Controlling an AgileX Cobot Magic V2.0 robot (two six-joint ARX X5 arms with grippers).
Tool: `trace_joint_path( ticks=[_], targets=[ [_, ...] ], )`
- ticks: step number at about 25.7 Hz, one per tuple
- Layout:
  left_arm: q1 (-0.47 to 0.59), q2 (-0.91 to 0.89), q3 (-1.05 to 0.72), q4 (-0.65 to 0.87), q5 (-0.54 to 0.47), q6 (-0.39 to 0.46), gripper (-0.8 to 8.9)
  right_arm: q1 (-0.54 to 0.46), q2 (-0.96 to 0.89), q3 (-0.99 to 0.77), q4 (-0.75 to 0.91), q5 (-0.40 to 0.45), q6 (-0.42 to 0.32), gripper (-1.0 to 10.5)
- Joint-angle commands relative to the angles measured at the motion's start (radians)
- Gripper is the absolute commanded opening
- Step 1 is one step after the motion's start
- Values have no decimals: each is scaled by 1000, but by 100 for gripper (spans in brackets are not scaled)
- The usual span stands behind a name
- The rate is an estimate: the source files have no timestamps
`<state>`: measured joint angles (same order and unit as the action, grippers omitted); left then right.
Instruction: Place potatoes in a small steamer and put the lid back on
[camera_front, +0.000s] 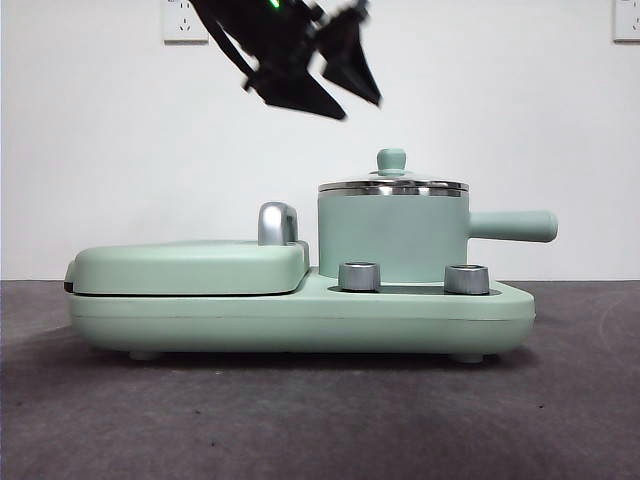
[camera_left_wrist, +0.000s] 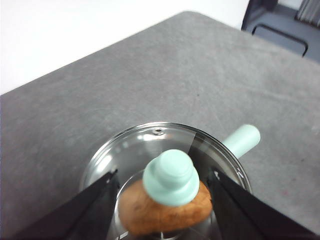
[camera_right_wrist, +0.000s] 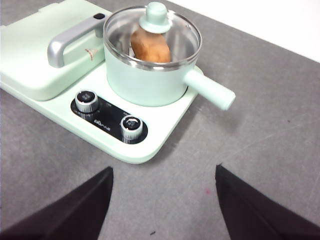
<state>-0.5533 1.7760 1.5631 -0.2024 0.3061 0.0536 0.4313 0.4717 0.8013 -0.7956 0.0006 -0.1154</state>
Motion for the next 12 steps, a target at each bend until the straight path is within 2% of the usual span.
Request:
trace_joint_path(
  ticks=[1, 9, 12],
  targets=[
    [23, -24, 11, -54, 33, -78, 288, 6, 2, 5, 10, -1, -5, 317],
    [116, -142, -39, -173, 88, -97, 285, 6, 4, 5, 11, -25, -5, 317],
    [153, -208, -105, -172, 88, -100, 285, 6, 4, 5, 11, -38, -4, 317]
  ],
)
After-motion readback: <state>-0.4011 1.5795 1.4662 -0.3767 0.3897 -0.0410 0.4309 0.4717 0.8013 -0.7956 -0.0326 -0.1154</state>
